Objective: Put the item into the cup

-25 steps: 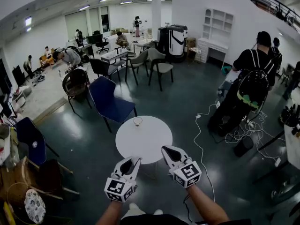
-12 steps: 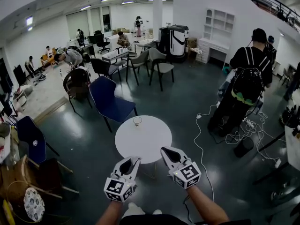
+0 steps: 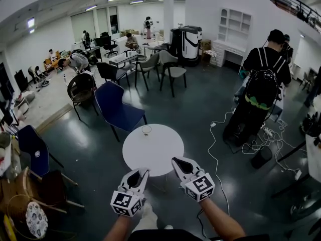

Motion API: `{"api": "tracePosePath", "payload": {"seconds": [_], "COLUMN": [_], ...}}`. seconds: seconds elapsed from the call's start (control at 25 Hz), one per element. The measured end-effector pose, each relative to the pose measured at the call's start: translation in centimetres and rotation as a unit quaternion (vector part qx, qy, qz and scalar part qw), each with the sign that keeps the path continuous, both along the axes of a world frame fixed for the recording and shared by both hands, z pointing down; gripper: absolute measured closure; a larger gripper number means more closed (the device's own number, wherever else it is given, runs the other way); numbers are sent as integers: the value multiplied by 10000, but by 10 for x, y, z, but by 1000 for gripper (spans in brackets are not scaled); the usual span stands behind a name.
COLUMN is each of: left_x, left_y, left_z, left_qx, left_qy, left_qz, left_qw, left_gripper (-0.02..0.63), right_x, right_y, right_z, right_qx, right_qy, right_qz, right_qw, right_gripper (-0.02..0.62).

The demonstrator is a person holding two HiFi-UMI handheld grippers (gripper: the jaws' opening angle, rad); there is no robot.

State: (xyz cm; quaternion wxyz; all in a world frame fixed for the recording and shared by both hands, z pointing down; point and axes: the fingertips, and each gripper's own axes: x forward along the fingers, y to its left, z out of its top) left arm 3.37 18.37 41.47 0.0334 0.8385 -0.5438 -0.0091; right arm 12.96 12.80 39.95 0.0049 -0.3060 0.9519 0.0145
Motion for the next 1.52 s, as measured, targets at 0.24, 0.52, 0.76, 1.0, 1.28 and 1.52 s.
{"api": "tracePosePath", "payload": {"seconds": [0.24, 0.52, 0.76, 1.0, 1.28, 1.52], "left_x": [-5, -26, -43, -60, -99, -124], "left_y": [-32, -81, -127, -178, -233, -279], "left_z": [-1, 6, 9, 12, 17, 20], "left_qx": [47, 27, -36, -75, -132, -241], "left_qy": [23, 50, 22, 68, 82, 115], "left_qz": [12, 37, 56, 83, 134, 202], "left_qw": [10000, 10000, 10000, 9999, 9998, 9994], "left_gripper": [526, 526, 526, 526, 526, 526], "right_x": [-2, -22, -39, -54, -85, -109], "right_y": [-29, -76, -123, -169, -223, -268], "right_z": [3, 9, 12, 19, 27, 30], "right_qx": [-5, -7, -48, -152, -166, -282], "right_qy": [24, 17, -16, 15, 148, 184], "right_qz": [43, 76, 86, 123, 264, 332], "right_qw": [10000, 10000, 10000, 9998, 9994, 9989], "right_gripper": [580, 580, 580, 578, 578, 580]}}
